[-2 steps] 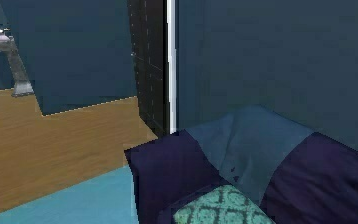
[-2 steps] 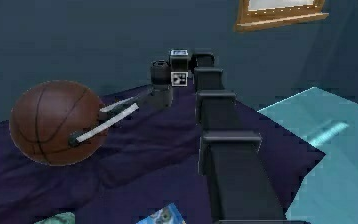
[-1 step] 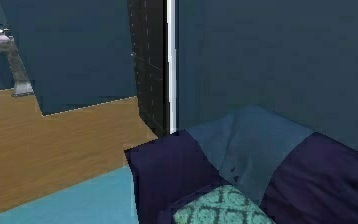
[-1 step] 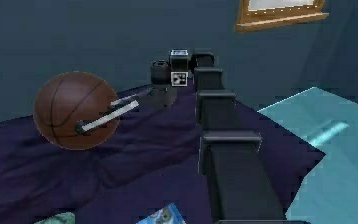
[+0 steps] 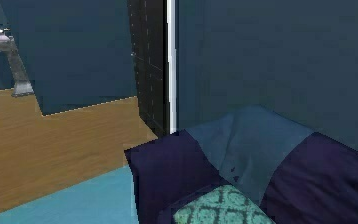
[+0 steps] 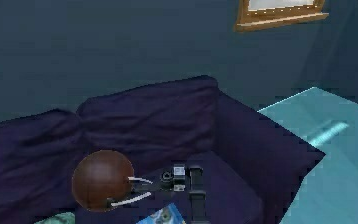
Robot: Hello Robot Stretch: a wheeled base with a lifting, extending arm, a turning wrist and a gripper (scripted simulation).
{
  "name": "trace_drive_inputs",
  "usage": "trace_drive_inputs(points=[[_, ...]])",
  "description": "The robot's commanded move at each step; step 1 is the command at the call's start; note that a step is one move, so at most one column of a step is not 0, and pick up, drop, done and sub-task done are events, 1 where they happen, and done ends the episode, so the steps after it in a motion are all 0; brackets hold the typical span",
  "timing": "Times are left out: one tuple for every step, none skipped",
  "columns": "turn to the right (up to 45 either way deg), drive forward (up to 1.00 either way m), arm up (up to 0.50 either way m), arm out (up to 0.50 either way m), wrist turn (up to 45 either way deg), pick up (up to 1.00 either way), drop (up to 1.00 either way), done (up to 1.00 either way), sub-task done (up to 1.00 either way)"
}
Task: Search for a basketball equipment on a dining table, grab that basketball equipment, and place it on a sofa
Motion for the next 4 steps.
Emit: trace_drive_inputs(points=[[0.0, 0.0, -0.32, 0.0, 0.0, 0.0, 0.0, 0.0, 0.0], [0.0, 0.0, 0.0, 0.0, 0.0, 0.0, 1.0, 0.0, 0.0], [0.0, 0.0, 0.1, 0.0, 0.0, 0.0, 0.0, 0.0, 0.0], [0.0, 0.0, 0.0, -0.08, 0.0, 0.0, 0.0, 0.0, 0.0]])
